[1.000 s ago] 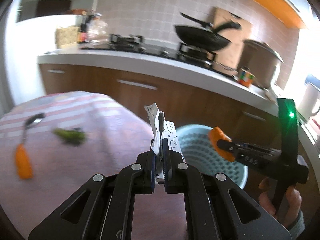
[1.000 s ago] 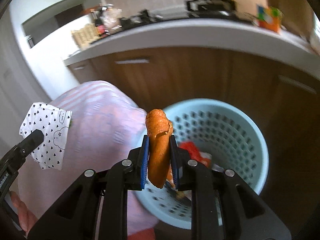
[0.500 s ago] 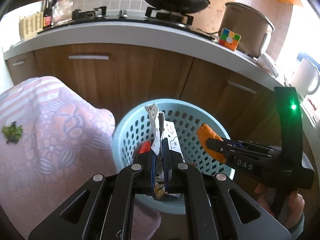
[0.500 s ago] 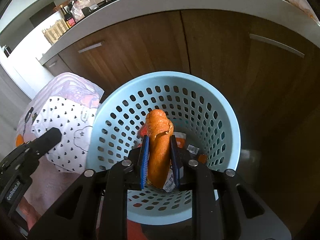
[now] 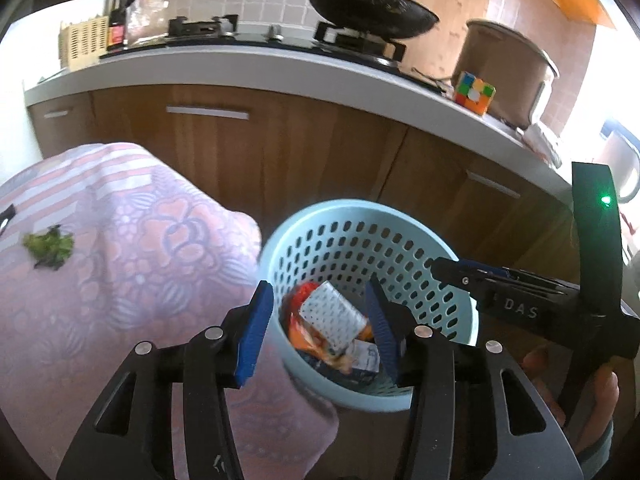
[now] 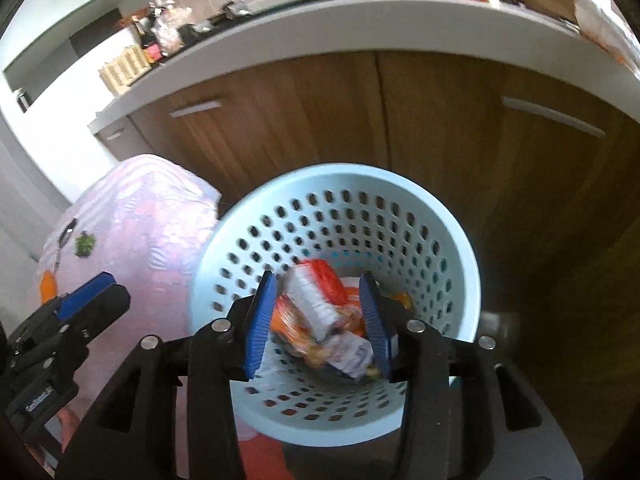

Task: Collect trash
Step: 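Carry the napkin and peel to the basket and release both inside, then grasp the orange carrot with the left tool while the right tool grasps the vegetable scrap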

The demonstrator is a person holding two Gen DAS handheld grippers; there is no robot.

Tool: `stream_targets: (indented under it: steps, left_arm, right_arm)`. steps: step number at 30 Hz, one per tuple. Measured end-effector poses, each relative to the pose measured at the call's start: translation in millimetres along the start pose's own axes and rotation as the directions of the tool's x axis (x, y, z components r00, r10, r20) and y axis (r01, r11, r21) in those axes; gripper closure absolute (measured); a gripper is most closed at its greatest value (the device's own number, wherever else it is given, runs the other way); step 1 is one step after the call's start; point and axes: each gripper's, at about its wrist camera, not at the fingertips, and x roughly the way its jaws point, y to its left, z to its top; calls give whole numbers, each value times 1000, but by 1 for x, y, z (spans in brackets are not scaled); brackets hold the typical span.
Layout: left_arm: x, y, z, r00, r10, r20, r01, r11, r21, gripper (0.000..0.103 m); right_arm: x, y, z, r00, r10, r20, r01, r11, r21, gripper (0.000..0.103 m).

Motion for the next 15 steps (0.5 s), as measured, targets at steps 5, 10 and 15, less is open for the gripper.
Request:
stream_targets:
  steps: [5,10,15]
  left_arm:
    - [-28,21,-3,998,38,50,-36,999,-41,57]
    - [-62,55,-6,987,121,102,-111,989,-101,57]
    - [-100,103,-11,964,228,137,-200,960,-197,57]
  right_arm:
    - [-16,44,3,997,53,48,-48,993,-104,63]
    - [-22,93,3,991,117,62,-103,974,-200,63]
    - [-21,145,-1,980,186,63,-161,944,-287,63]
